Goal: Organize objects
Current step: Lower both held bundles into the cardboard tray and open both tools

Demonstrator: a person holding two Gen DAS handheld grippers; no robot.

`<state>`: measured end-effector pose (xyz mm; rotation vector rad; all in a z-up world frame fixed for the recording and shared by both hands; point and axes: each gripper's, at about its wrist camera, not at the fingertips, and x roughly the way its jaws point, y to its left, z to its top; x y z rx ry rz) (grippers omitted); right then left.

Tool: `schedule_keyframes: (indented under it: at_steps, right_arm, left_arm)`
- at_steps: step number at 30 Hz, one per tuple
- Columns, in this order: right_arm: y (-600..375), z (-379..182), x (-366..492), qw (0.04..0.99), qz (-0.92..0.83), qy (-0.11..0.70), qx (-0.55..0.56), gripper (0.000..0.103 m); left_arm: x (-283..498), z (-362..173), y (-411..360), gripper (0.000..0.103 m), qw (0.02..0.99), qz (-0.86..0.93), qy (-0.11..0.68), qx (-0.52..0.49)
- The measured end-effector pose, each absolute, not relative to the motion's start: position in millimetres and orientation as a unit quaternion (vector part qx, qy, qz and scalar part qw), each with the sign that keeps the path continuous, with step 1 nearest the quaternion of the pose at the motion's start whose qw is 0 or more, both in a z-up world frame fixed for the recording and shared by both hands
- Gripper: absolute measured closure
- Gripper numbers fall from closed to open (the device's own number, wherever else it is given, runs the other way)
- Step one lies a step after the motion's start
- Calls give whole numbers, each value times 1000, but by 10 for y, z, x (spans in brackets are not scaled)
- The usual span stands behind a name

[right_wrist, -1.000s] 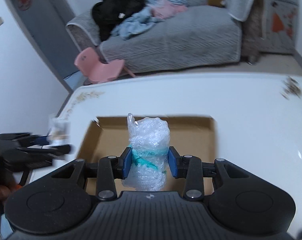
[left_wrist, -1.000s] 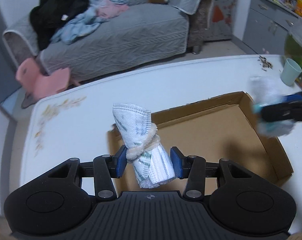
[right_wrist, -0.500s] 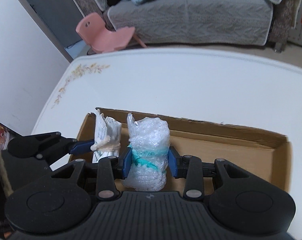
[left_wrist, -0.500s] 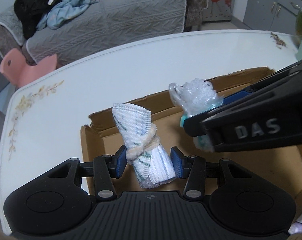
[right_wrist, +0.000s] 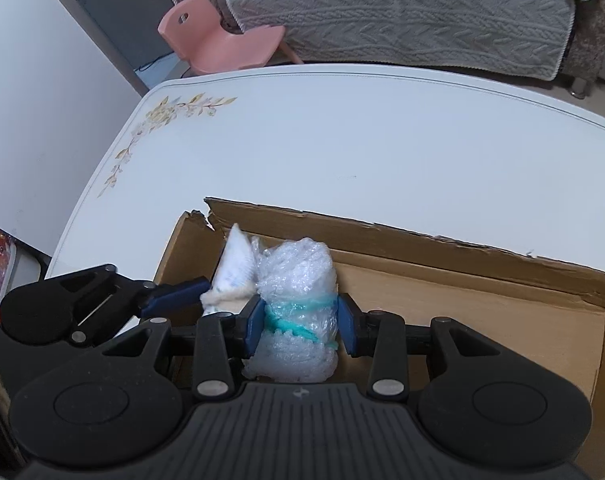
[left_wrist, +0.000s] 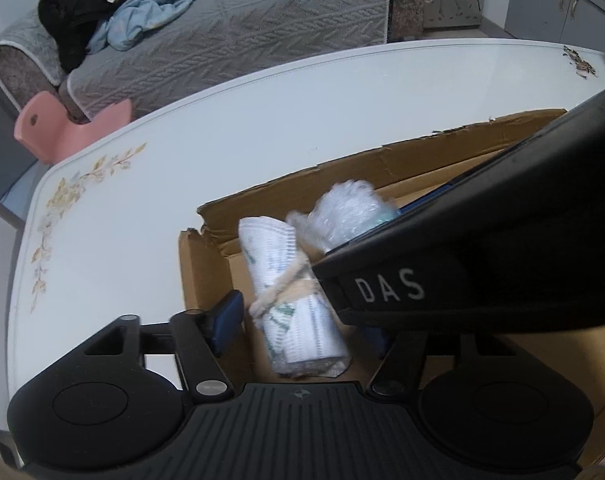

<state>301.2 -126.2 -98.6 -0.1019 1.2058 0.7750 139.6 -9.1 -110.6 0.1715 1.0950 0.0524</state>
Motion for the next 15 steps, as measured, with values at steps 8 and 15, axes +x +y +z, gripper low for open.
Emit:
schedule_keyframes:
  at_steps: [8,15]
  right_arm:
    - [-1316,-945,3023,752,352,556,-30,61]
    - [-1422,-870,3047,757,347,553,-11,59]
  left_arm:
    - [1335,-1028,-151,16,854,29,512,89]
    - [1251,-932,-208,5,856,25,507,100]
